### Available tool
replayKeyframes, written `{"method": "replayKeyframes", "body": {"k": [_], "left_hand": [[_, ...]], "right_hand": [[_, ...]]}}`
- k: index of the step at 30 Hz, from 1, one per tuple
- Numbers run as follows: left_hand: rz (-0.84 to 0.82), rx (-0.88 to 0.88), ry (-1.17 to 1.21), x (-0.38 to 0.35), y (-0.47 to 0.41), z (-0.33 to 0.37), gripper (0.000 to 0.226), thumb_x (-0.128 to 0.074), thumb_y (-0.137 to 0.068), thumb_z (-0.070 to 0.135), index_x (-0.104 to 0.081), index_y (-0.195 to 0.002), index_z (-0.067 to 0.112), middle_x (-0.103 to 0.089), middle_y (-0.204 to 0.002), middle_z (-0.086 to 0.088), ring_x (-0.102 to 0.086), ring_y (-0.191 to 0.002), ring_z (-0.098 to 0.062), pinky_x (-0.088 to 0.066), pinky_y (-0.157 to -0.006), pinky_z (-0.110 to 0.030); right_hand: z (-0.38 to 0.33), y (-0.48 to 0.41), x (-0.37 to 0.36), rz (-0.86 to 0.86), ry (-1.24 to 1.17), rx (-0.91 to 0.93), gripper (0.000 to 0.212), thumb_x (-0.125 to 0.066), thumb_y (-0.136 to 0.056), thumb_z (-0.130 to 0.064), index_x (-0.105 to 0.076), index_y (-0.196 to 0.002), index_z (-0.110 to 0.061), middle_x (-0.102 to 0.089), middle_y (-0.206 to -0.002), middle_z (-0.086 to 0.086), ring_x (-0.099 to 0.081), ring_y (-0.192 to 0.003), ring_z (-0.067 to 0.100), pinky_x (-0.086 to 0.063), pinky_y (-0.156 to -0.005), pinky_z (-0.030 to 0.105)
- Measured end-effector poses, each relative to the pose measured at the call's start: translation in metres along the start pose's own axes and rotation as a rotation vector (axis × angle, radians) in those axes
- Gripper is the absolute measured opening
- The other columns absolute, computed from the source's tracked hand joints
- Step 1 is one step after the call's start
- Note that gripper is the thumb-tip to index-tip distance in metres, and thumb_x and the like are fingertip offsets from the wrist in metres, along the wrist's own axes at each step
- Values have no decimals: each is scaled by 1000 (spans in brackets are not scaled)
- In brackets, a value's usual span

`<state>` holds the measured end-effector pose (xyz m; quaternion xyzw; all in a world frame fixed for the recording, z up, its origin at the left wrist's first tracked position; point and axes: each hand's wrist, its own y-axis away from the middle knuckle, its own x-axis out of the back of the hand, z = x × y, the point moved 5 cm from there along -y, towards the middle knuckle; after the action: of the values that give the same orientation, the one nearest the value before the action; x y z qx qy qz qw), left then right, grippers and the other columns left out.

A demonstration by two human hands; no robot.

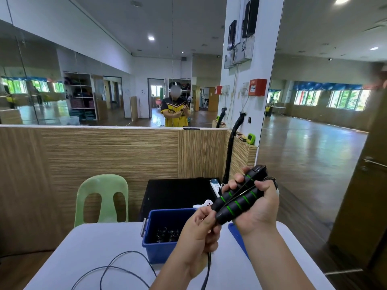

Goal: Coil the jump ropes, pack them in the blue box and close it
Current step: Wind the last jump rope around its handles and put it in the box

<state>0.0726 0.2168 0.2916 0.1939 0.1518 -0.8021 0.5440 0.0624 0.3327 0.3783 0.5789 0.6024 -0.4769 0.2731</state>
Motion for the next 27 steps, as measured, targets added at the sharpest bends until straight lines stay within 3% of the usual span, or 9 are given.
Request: {"method": "replayKeyframes", "body": {"k": [5,9,11,16,20,24,27], "left_hand": [[19,-72,-82,-4,0,-7,11,-51,-106,9,-61,-105,7,-49,-66,-4,-27,-50,-9,-22,-44,-18],[-38,-124,-227,-7,2,-4,32,-59,-100,27,-70,-70,22,-46,-63,-3,-29,-52,-11,-21,-48,-23],[-48,-97,-326,-2,0,-4,43,-56,-105,24,-69,-63,25,-45,-59,1,-29,-51,-11,-19,-50,-26],[-91,-51,-534,9,-6,7,25,-61,-93,32,-73,-72,25,-47,-65,0,-33,-53,-10,-24,-53,-28],[-164,26,-742,22,-21,23,16,-58,-97,17,-67,-84,15,-49,-66,-2,-37,-54,-10,-31,-51,-23],[-255,81,-1035,29,-38,48,29,-60,-102,34,-63,-75,27,-44,-58,8,-33,-49,-8,-28,-47,-23],[-278,91,-1135,25,-46,65,31,-62,-101,39,-57,-75,22,-37,-60,4,-29,-49,-10,-23,-48,-29]], "right_hand": [[2,1,-2,25,-84,-8,45,-63,-53,-18,-61,-98,-13,-53,-78,3,-49,-64,19,-44,-74,34],[9,4,-1,57,-132,-38,29,-49,-71,-19,-60,-97,-14,-52,-80,2,-48,-68,18,-44,-77,34],[12,6,-2,48,-149,-49,29,-48,-73,-18,-60,-99,-14,-52,-80,2,-49,-68,18,-45,-77,34],[14,10,1,32,-142,-61,23,-49,-82,-17,-58,-104,-15,-53,-80,1,-51,-67,16,-48,-78,35],[17,15,5,0,-113,-118,15,-49,-90,-17,-58,-103,-16,-51,-80,0,-50,-69,15,-54,-74,34],[18,20,13,12,-25,-153,8,-54,-94,-22,-58,-100,-17,-49,-78,-1,-50,-68,14,-50,-84,35],[19,22,19,19,57,-169,6,-58,-94,-22,-57,-96,-17,-49,-78,1,-52,-67,16,-50,-87,39]]}}
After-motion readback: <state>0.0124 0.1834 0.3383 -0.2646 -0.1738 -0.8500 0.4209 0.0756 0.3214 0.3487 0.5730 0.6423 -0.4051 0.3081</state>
